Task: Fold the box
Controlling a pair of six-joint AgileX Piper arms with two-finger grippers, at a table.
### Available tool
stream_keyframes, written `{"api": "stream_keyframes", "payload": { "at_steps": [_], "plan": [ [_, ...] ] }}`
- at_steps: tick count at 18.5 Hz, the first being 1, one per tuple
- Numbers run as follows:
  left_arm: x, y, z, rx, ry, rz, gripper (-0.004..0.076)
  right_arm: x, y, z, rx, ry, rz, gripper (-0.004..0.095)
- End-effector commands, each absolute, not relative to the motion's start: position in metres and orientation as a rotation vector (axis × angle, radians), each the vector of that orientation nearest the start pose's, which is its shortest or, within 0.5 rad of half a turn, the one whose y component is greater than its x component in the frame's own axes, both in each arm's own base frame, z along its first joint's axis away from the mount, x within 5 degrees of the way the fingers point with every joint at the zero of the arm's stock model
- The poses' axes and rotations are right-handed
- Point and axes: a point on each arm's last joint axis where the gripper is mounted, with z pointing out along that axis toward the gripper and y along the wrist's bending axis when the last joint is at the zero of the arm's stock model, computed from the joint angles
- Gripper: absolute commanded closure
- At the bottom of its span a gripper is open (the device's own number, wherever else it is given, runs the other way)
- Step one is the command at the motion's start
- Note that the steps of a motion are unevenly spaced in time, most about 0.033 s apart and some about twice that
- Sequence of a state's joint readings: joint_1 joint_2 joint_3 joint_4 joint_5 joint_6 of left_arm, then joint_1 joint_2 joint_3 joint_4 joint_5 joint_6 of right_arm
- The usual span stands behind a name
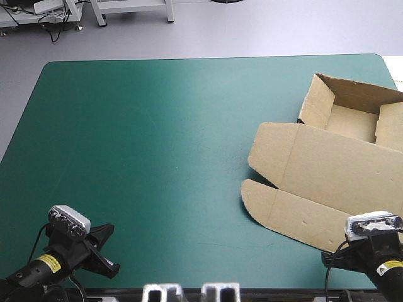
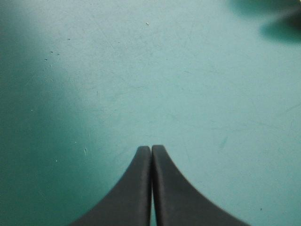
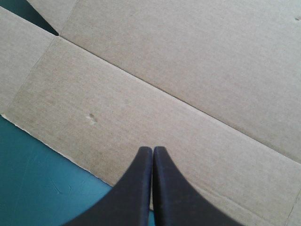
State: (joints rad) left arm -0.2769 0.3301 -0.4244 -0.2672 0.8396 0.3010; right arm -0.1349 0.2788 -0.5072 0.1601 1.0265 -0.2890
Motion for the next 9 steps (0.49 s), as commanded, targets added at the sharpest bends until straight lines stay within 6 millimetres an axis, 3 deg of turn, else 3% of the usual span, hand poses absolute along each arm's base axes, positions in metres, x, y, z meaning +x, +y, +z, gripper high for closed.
{"api": "stream_keyframes", "payload": {
  "at_steps": [1, 9],
  "plan": [
    [0.0552, -0.0346, 0.2789, 0.518, 2.074, -0.318, 0.0734, 0.0453, 0.0063, 0.2893, -0.146, 2.187, -0.037, 0.0913],
    [0.0552, -0.0346, 0.2789, 0.518, 2.074, -0.318, 0.0734, 0.0434, 0.0107, 0.2857, -0.111, 2.226, 0.050, 0.0918]
  ]
}}
